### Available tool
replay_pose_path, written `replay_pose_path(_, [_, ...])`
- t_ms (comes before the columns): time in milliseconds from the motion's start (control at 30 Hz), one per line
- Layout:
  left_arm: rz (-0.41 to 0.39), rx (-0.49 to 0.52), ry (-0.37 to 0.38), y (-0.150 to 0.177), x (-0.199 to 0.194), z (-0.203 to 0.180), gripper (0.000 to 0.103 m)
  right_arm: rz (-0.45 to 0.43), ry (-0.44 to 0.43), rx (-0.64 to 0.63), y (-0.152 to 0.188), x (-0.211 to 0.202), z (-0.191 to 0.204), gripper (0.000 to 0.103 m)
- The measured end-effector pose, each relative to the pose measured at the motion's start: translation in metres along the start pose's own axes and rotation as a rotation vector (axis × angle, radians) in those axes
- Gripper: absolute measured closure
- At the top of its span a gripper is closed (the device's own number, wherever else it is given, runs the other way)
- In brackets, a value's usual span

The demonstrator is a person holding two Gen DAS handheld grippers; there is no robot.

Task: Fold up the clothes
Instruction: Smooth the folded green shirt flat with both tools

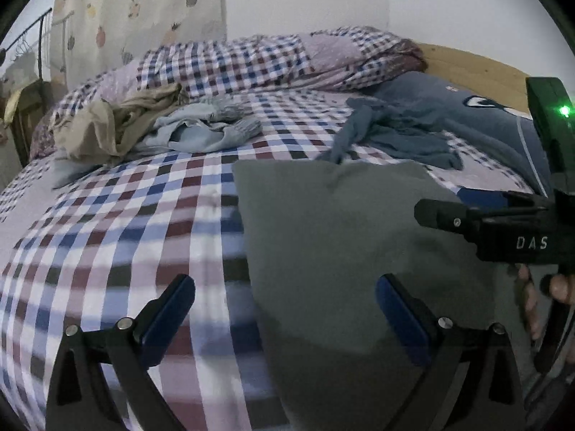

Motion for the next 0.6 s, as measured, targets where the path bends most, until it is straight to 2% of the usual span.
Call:
replay_pose_path(100, [0.004,-0.027,0.017,0.019,-0.008,-0.004,0.001,0.003,-0.002,-0.013,0.017,-0.004,0.006,0.007])
replay_pose_path(233, [0.012,-0.057,0.013,0.028,-0.004,-0.004,0.001,0.007,-0.004,-0.031,0.039,-0.01,0.014,0.007])
replay_pose_path(400, [-0.015,0.002,-0.031,0.037,-0.002,-0.008,0.001,0.011,-0.006,-0.054,0.066,-0.018,0.023,0.007])
replay_pose_path(500, [-0.014,0.004,-0.031,0.038,-0.003,-0.005,0.001,0.008,-0.007,-0.053,0.07,-0.021,0.024,0.007])
replay_pose_path(600, [0.009,-0.034,-0.004,0.04,-0.01,0.001,0.001,0.014,0.024,-0.04,0.074,-0.029,0.022,0.007])
Point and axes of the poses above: each gripper's, at about its wrist camera, not at the fingertips, and x roughly the way its jaws point, z to its left, y to its underside, the point moved 5 cm from there along x, roughly the way its jaws point, and after that the axes turned 6 degrees about z, right-handed, at the moved point
